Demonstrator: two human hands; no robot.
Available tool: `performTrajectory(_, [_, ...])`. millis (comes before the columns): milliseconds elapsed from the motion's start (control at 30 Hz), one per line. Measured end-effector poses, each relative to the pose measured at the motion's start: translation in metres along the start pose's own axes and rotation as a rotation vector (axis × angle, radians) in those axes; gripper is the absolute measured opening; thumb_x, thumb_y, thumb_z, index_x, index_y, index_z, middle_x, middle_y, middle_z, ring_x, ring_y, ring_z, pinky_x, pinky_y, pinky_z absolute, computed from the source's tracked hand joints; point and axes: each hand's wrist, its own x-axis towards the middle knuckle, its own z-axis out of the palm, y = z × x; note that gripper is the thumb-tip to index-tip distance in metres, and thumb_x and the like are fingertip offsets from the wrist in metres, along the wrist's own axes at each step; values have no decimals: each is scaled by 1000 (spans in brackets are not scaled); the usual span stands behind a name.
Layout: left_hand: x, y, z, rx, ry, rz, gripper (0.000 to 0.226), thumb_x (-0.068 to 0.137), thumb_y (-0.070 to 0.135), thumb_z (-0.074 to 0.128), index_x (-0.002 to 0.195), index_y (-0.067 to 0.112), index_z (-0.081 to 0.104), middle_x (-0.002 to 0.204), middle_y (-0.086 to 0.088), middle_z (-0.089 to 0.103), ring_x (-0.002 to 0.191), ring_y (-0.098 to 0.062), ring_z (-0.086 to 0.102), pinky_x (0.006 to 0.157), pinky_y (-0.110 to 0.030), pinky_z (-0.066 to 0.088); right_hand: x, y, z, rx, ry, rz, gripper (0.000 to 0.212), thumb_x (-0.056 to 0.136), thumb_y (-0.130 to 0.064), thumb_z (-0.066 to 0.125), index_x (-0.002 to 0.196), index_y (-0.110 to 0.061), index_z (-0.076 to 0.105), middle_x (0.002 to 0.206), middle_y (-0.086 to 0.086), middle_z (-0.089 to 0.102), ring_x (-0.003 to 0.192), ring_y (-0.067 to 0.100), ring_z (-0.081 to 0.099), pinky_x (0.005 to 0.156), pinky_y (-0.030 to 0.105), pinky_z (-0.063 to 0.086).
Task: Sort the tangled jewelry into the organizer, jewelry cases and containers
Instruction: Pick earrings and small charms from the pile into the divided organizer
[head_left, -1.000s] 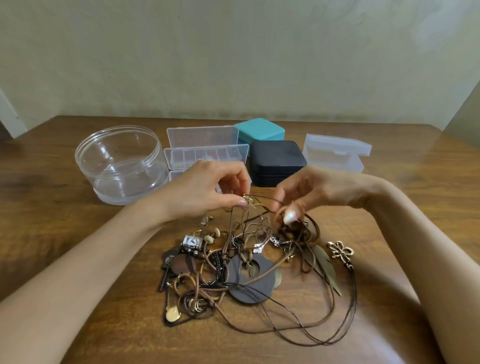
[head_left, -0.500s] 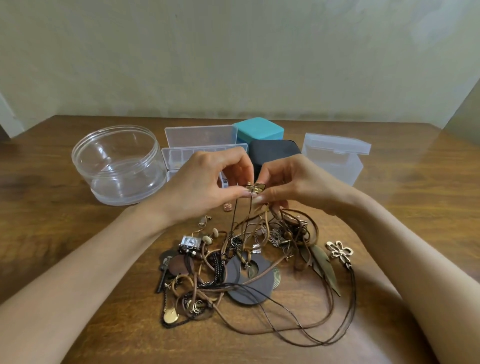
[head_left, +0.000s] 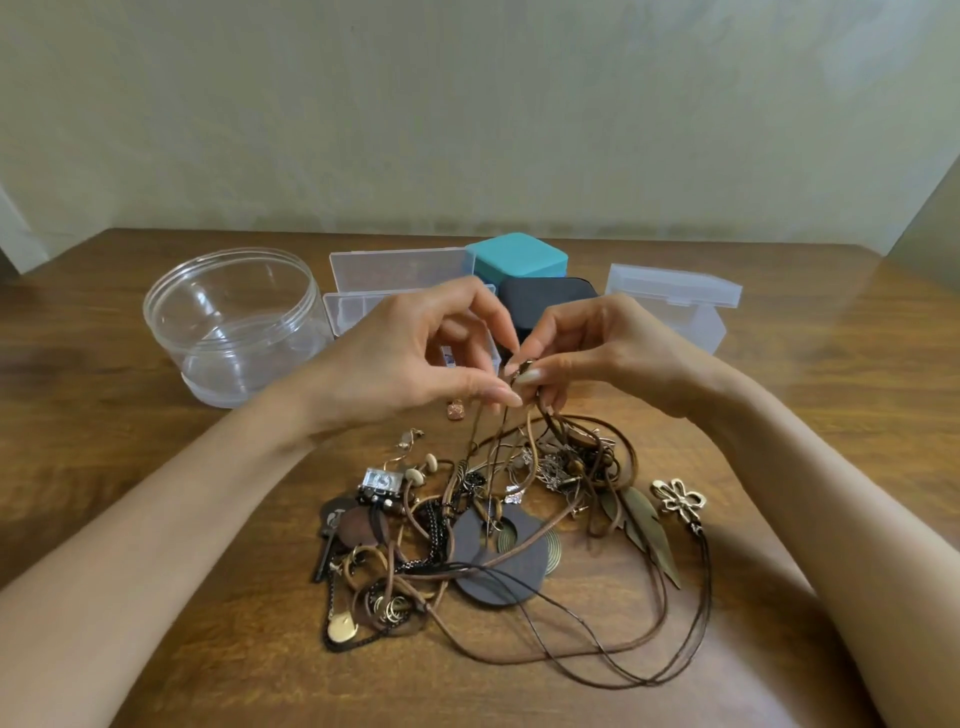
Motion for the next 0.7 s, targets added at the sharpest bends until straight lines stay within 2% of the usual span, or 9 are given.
performTrajectory(67, [-1, 3, -2, -162, -41, -31, 37, 70, 37, 70, 96, 16, 56, 64, -4, 70, 54, -21, 61, 49, -20, 46, 0, 0, 0, 2, 0, -8, 18, 76, -8, 66, 91, 1, 64, 84, 12, 72, 71, 16, 69, 64, 24, 56])
performTrajectory(167, [1, -2, -3, -269, 20, -58, 28, 78, 35, 59, 95, 13, 54, 60, -4, 68, 46, -15, 56, 42, -17, 40, 0, 0, 2, -4, 3, -16, 20, 76, -8, 65, 93, 3, 63, 84, 8, 71, 72, 17, 69, 68, 28, 58])
performTrajectory(233, [2, -9, -3, -130, 81, -40, 19, 81, 30, 66, 94, 21, 56, 70, 4, 67, 57, -8, 56, 50, -18, 43, 0, -1, 4, 13, 13, -30, 18, 76, -8, 65, 92, 1, 64, 83, 8, 71, 72, 18, 68, 69, 29, 58])
performTrajectory(333, [4, -15, 0, 92, 12, 4, 29, 79, 18, 71, 95, 32, 53, 86, 13, 58, 73, -2, 55, 61, -20, 47, -1, -2, 5, 56, 43, -49, 13, 77, -8, 63, 90, -5, 65, 82, 8, 71, 73, 18, 68, 68, 25, 57])
performTrajectory(433, [4, -16, 2, 113, 21, 28, 31, 76, 16, 72, 96, 30, 53, 86, 11, 57, 76, -5, 56, 63, -24, 49, 0, -2, 7, 68, 43, -48, 12, 77, -8, 63, 89, -6, 65, 80, 6, 71, 71, 17, 68, 68, 25, 57])
performTrajectory(533, [4, -18, 1, 129, 64, 61, 27, 75, 27, 73, 95, 25, 55, 88, 9, 61, 80, -11, 60, 64, -27, 50, 1, 0, 10, 73, 50, -53, 13, 77, -9, 63, 89, -5, 65, 77, 5, 71, 68, 16, 67, 66, 25, 56])
performTrajectory(600, [5, -19, 1, 140, 84, 85, 25, 75, 29, 72, 93, 25, 56, 86, 8, 63, 81, -10, 62, 63, -23, 52, 2, 0, 10, 84, 59, -57, 13, 77, -10, 64, 88, -5, 65, 77, 7, 70, 67, 16, 66, 66, 26, 56])
performTrajectory(700, [5, -19, 0, 133, 82, 100, 21, 79, 17, 70, 93, 24, 56, 87, 9, 62, 84, -5, 62, 65, -17, 50, 2, 1, 10, 83, 53, -54, 13, 77, -10, 63, 88, -3, 64, 79, 6, 71, 69, 16, 67, 66, 26, 56])
